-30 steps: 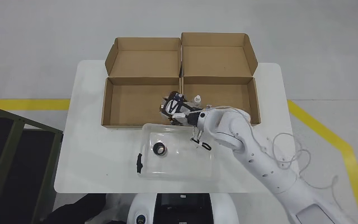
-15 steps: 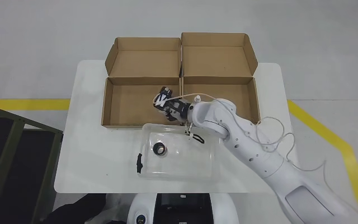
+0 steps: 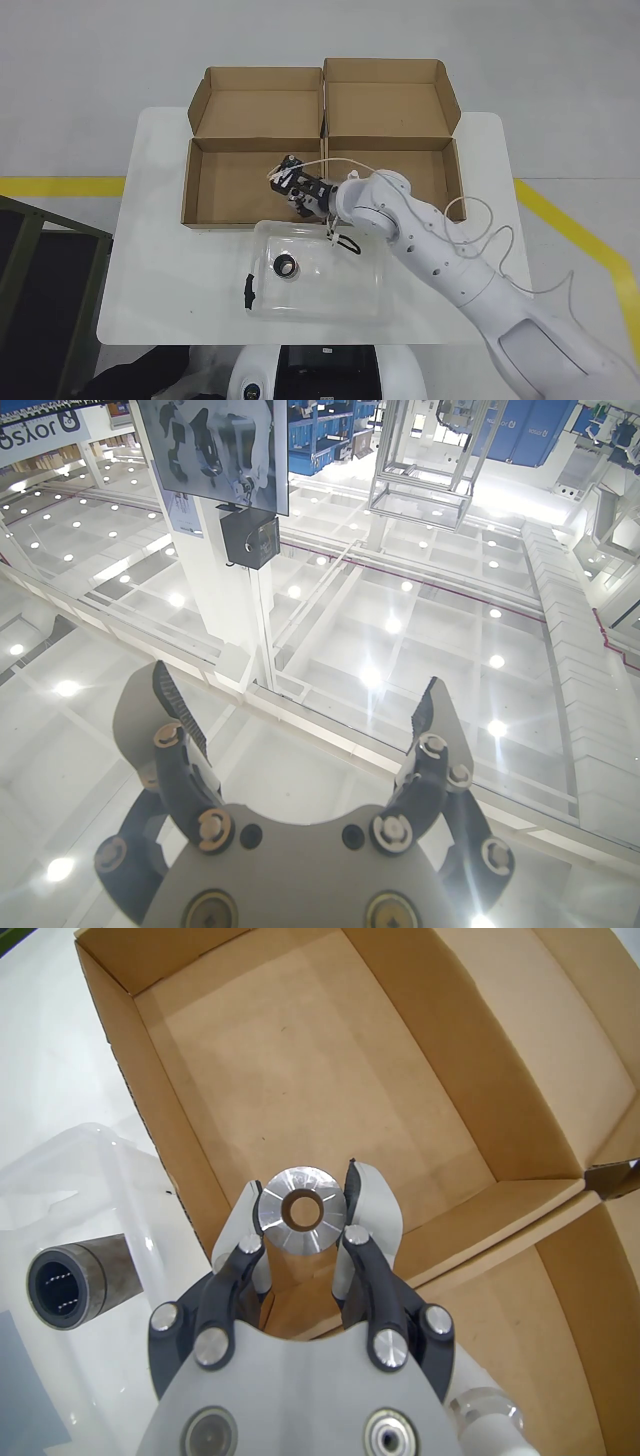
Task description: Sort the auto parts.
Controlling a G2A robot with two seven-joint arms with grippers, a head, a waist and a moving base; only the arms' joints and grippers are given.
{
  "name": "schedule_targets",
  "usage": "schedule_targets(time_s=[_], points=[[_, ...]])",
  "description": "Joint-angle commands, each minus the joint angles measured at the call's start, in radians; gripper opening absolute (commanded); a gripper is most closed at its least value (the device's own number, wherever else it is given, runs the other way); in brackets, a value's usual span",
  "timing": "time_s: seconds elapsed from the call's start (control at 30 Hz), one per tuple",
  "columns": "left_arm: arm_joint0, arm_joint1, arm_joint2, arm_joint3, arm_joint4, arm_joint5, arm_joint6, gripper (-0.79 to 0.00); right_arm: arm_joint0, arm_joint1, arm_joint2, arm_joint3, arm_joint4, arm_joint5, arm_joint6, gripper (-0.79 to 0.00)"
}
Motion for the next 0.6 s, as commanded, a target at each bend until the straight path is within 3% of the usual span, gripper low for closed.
schedule_targets(time_s=[0.0,0.27,0.57], points=[[0.000,0.000,0.000,0.000,0.000,0.000,0.000,0.000,0.003,-0.005,-0.002,0.011,0.006,-0.001,0.005,-0.619],[0.000,0.000,0.000,0.000,0.000,0.000,0.000,0.000,0.017,-0.022,-0.008,0.045,0.015,-0.010,0.022,-0.520],[0.000,0.000,0.000,0.000,0.000,0.000,0.000,0.000,0.020,-0.034,-0.001,0.060,0.012,-0.011,0.034,-0.508]])
